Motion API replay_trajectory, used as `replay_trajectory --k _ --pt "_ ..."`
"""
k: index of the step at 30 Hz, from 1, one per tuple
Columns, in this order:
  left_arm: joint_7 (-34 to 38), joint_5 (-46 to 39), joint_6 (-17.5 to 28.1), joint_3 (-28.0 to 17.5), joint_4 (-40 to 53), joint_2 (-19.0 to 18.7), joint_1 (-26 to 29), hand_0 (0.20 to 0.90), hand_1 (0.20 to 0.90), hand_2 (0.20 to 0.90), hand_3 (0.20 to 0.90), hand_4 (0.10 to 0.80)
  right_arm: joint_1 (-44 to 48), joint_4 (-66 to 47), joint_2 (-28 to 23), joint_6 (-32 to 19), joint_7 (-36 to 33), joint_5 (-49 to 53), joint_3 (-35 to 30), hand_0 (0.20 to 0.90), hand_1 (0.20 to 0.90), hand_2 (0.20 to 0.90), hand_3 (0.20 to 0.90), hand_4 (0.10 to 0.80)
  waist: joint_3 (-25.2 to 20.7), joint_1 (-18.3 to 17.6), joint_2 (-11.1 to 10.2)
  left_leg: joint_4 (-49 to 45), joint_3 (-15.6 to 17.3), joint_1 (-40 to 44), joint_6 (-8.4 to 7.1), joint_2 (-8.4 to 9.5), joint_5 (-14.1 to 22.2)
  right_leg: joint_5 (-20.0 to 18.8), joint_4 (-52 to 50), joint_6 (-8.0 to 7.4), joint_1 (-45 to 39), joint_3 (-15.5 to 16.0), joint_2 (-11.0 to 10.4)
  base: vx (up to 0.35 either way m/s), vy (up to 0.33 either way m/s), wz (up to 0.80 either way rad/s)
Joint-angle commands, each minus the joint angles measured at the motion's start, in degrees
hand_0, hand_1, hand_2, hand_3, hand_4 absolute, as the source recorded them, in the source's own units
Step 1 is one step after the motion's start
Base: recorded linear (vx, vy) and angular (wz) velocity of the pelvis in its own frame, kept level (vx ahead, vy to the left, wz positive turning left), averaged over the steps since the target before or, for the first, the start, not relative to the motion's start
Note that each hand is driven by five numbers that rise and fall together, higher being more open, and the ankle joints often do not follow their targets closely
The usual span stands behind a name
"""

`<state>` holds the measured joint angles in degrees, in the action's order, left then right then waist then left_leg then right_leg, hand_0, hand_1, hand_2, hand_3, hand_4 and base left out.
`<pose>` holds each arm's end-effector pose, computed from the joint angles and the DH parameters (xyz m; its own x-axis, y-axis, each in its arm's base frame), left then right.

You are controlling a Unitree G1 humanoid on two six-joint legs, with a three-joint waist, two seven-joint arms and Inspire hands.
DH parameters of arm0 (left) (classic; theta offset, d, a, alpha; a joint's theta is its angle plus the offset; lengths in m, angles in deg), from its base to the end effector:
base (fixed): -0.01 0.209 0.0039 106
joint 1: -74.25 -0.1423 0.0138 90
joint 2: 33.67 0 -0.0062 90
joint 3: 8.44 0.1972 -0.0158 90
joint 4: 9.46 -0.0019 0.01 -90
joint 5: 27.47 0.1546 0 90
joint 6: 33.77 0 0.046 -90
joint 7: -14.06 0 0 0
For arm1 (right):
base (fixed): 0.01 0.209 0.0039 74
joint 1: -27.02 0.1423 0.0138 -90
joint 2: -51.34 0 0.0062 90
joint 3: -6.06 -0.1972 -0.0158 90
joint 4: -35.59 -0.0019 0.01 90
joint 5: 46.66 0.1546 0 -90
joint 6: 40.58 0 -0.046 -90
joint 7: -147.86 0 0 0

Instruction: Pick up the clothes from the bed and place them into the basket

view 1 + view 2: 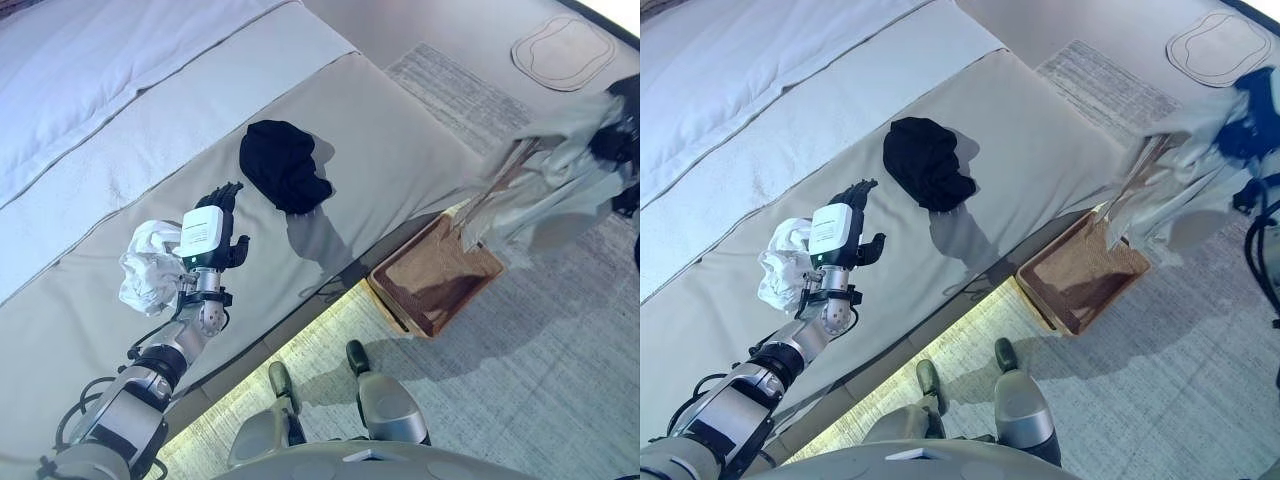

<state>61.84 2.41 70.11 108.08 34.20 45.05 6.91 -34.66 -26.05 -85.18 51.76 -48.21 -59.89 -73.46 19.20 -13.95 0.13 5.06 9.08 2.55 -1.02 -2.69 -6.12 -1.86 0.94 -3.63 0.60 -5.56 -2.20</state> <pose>0.2682 0.2170 -0.0217 0.9425 0.0708 0.3265 -0.3265 0.4029 0.8551 0.2801 -0.3655 0.1842 0.8874 -0.3154 0.3362 0.3997 0.1629 -0.9021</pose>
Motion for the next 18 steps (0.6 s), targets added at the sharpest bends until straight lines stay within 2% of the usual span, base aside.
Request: replay_trajectory --k 1,9,18 --pt "2.5 -0.6 2.2 -1.2 -0.3 0.0 -2.0 0.9 0.9 0.9 0.9 0.8 -0.5 2.3 -0.3 -2.8 -3.4 -2.8 -4.0 0.3 0.3 0.3 0.2 0.1 -12.4 1.3 -1.0 -1.4 -1.1 2.3 -0.3 -0.29 7.8 -0.4 -4.1 -0.83 2.9 -0.4 0.1 0.0 0.0 0.0" --pt "1.9 -0.7 2.4 -0.4 0.0 1.4 -1.8 0.9 0.9 0.9 0.9 0.8 -3.6 6.6 5.3 -2.7 -1.6 -5.5 0.7 0.3 0.3 0.3 0.2 0.1 -12.7 1.3 -0.3 -1.0 -0.4 3.0 -0.47 -0.34 7.6 -1.0 -3.4 -0.8 2.5 0.0 0.0 0.0 0.0 0.0" --pt "1.4 -1.8 2.4 1.3 -0.3 2.4 0.2 0.9 0.9 0.9 0.9 0.8 1.5 15.9 8.4 -0.5 -0.1 -7.5 7.4 0.3 0.3 0.3 0.2 0.1 -12.8 2.5 0.1 -0.9 -0.6 2.6 -0.42 -0.08 7.3 -1.4 -2.9 -0.91 2.4 0.8 -0.3 -0.004 -0.001 0.0"
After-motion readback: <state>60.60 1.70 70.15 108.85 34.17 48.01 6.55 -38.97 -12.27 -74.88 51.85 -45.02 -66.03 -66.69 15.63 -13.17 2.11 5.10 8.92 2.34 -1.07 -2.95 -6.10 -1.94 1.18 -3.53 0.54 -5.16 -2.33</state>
